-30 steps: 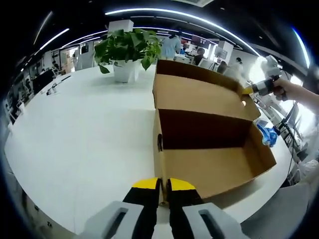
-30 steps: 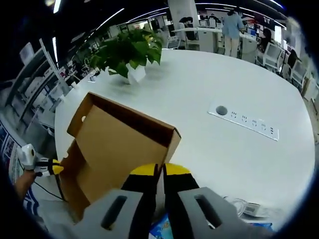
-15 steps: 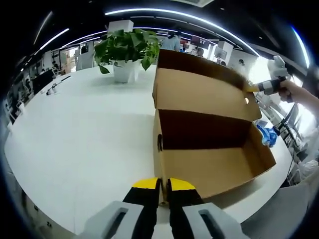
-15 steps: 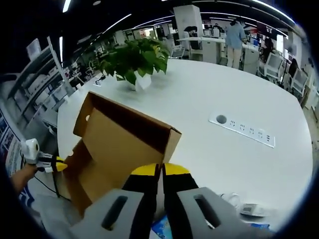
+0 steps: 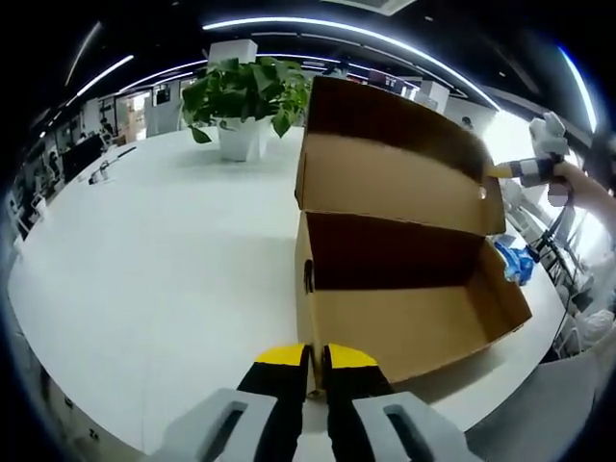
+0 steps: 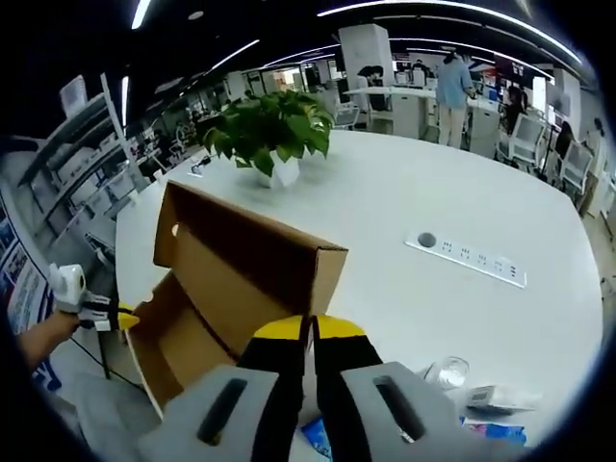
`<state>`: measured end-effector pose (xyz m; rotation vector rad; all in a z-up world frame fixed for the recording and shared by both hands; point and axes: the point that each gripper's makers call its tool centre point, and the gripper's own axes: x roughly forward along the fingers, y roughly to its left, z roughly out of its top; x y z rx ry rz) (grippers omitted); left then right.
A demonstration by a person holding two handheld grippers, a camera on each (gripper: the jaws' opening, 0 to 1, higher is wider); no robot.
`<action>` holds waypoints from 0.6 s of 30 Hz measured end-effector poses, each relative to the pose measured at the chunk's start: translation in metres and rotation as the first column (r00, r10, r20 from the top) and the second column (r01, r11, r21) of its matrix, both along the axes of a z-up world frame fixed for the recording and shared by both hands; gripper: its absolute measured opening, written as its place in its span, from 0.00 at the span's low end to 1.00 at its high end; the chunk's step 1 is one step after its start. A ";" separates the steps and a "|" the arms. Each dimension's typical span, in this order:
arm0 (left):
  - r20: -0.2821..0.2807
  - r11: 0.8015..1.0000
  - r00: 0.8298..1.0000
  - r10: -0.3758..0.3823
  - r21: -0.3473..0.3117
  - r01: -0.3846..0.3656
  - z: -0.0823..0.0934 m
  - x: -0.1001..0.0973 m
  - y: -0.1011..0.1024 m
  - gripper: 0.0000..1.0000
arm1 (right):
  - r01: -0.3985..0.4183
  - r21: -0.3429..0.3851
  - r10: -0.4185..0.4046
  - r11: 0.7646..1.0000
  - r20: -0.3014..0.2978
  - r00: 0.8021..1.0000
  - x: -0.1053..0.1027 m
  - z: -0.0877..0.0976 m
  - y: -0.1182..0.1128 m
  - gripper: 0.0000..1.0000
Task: Operate the shoe box by opening the lid, removing the specified soft item, and placing it in the target area until the item is outside and the box remains undamaged.
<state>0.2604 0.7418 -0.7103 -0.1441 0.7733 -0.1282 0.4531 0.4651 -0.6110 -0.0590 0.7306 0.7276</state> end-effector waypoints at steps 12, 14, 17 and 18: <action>0.003 1.000 1.000 -0.005 -0.001 0.005 0.001 0.000 -0.001 0.06 | 0.006 0.023 -0.007 1.000 0.049 0.999 -0.020 0.009 -0.001 0.00; 0.003 1.000 1.000 -0.004 -0.001 0.004 0.001 0.000 -0.001 0.06 | 0.004 0.025 -0.006 1.000 0.058 0.998 -0.024 0.010 -0.001 0.00; 0.004 1.000 1.000 -0.006 0.002 0.006 0.001 0.000 -0.001 0.06 | 0.004 0.028 -0.006 1.000 0.071 0.997 -0.031 0.012 -0.001 0.01; 0.005 1.000 1.000 -0.007 0.002 0.007 0.001 0.000 -0.001 0.06 | 0.003 0.027 -0.005 1.000 0.074 0.997 -0.033 0.013 -0.001 0.01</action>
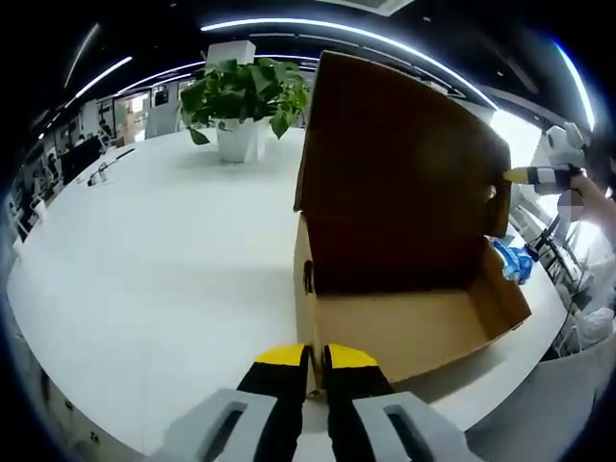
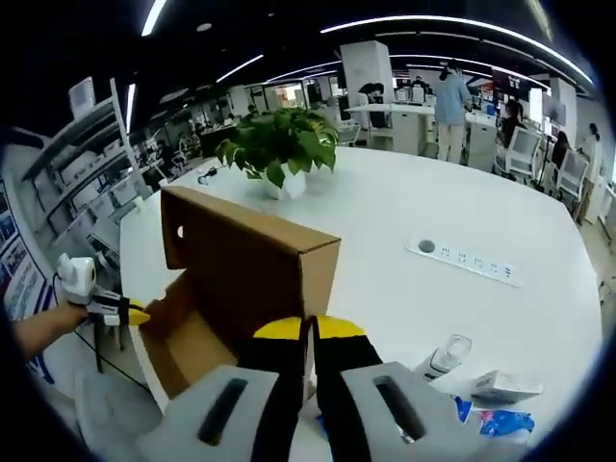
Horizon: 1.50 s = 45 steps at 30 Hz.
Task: Operate the shoe box by opening the lid, removing the specified soft item, and placing it in the target area until the item is outside and the box remains undamaged.
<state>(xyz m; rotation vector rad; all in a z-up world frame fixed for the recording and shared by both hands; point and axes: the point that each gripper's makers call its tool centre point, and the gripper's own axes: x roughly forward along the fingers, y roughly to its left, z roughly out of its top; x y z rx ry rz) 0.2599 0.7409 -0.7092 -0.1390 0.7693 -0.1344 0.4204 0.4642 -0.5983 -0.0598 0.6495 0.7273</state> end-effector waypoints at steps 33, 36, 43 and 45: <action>0.100 0.999 0.994 -0.036 0.033 0.033 0.033 0.007 0.006 0.23 | 0.053 0.115 -0.059 0.992 0.053 0.997 -0.062 -0.007 -0.002 0.06; 0.125 0.998 0.991 -0.041 0.048 0.035 0.047 0.011 0.009 0.24 | 0.047 0.109 -0.054 0.993 0.062 0.997 -0.065 -0.010 -0.002 0.06; 0.170 0.995 0.982 -0.081 0.074 0.069 0.081 0.018 0.008 0.25 | 0.033 0.100 -0.041 0.994 0.074 0.996 -0.073 -0.016 0.000 0.08; 0.183 0.993 0.978 -0.100 0.080 0.086 0.090 0.021 0.009 0.26 | 0.028 0.098 -0.036 0.995 0.080 0.996 -0.075 -0.017 0.000 0.09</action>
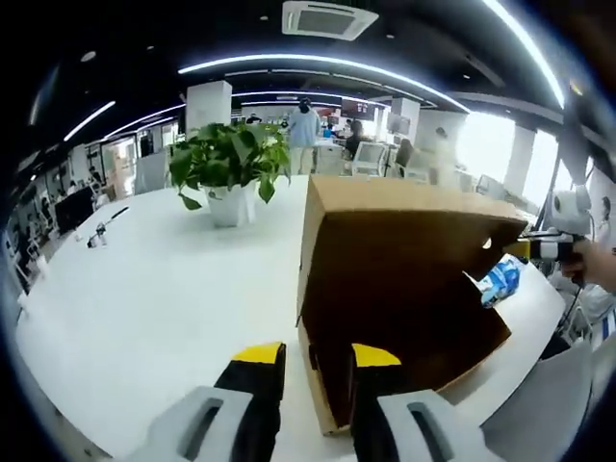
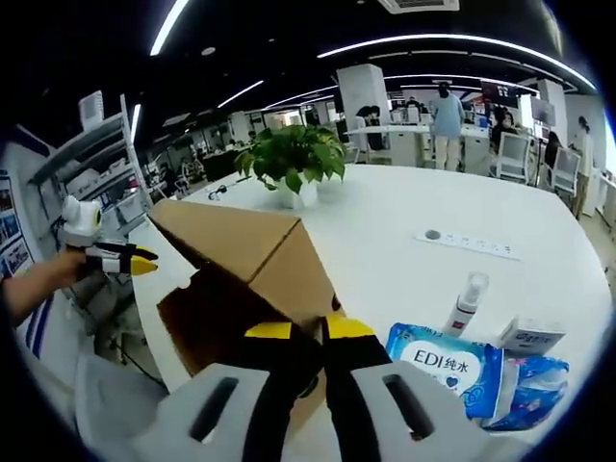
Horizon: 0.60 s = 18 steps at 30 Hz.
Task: Operate the shoe box by opening the lid, removing the specified soft item, and placing it in the target area until the item is outside and the box remains undamaged.
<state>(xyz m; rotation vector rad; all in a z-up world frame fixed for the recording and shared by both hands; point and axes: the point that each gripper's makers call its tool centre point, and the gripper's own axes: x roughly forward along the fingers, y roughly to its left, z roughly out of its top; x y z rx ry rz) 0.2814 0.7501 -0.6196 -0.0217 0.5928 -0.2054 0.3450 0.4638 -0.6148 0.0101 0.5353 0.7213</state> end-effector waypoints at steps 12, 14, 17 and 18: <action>0.026 0.991 0.992 -0.123 0.065 0.121 0.024 0.009 -0.009 0.29 | -0.047 -0.027 0.047 0.999 0.032 0.998 -0.012 -0.010 0.004 0.13; 0.022 0.989 0.990 -0.137 0.067 0.135 0.023 0.008 -0.012 0.29 | -0.055 -0.036 0.056 0.998 0.042 0.998 -0.014 -0.011 0.004 0.13; 0.014 0.984 0.987 -0.162 0.078 0.160 0.021 0.005 -0.018 0.29 | -0.069 -0.047 0.071 0.997 0.048 0.996 -0.016 -0.013 0.003 0.14; 0.014 0.983 0.986 -0.165 0.079 0.163 0.021 0.005 -0.019 0.29 | -0.074 -0.050 0.076 0.996 0.051 0.996 -0.017 -0.014 0.003 0.14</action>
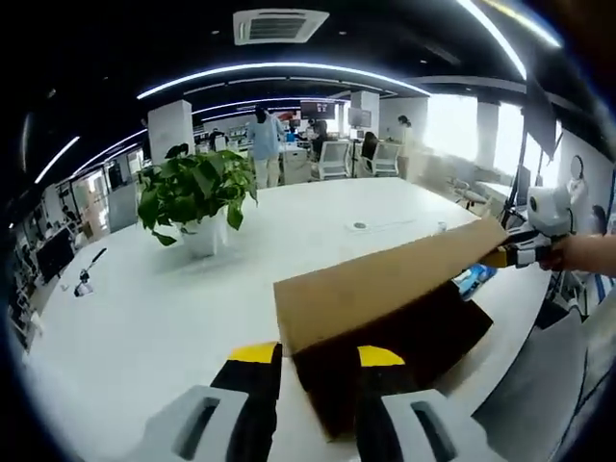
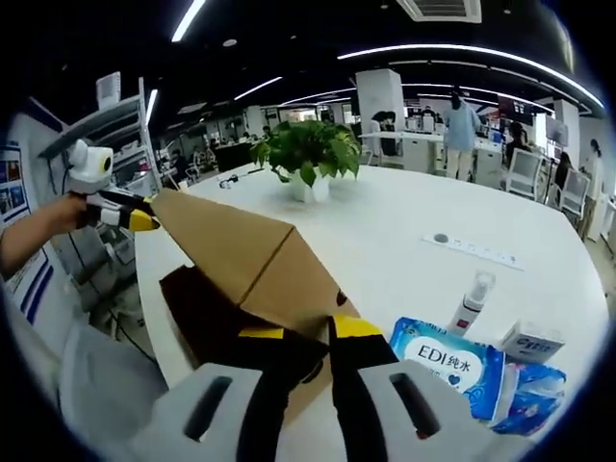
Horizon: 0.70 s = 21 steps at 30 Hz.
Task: Operate the shoe box by opening the lid, removing the specified soft item, and placing it in the target area until the item is outside and the box remains undamaged.
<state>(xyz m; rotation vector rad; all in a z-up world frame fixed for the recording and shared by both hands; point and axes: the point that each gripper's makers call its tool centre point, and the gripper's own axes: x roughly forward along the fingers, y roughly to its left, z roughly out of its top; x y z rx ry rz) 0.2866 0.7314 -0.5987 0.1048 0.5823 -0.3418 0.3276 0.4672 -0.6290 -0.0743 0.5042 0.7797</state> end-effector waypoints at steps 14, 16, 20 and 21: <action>-0.047 0.998 0.997 -0.059 0.031 0.061 -0.018 -0.016 -0.006 0.35 | -0.123 -0.041 0.124 0.992 0.038 0.992 -0.023 -0.014 0.007 0.27; -0.057 0.997 0.996 -0.067 0.037 0.069 -0.022 -0.018 -0.006 0.36 | -0.133 -0.041 0.135 0.990 0.032 0.990 -0.026 -0.016 0.007 0.28; -0.063 0.997 0.996 -0.068 0.030 0.070 -0.029 -0.021 -0.006 0.38 | -0.165 -0.055 0.168 0.985 0.046 0.985 -0.031 -0.020 0.008 0.31; -0.067 0.997 0.995 -0.068 0.029 0.070 -0.031 -0.023 -0.006 0.39 | -0.174 -0.054 0.177 0.983 0.043 0.983 -0.033 -0.021 0.009 0.32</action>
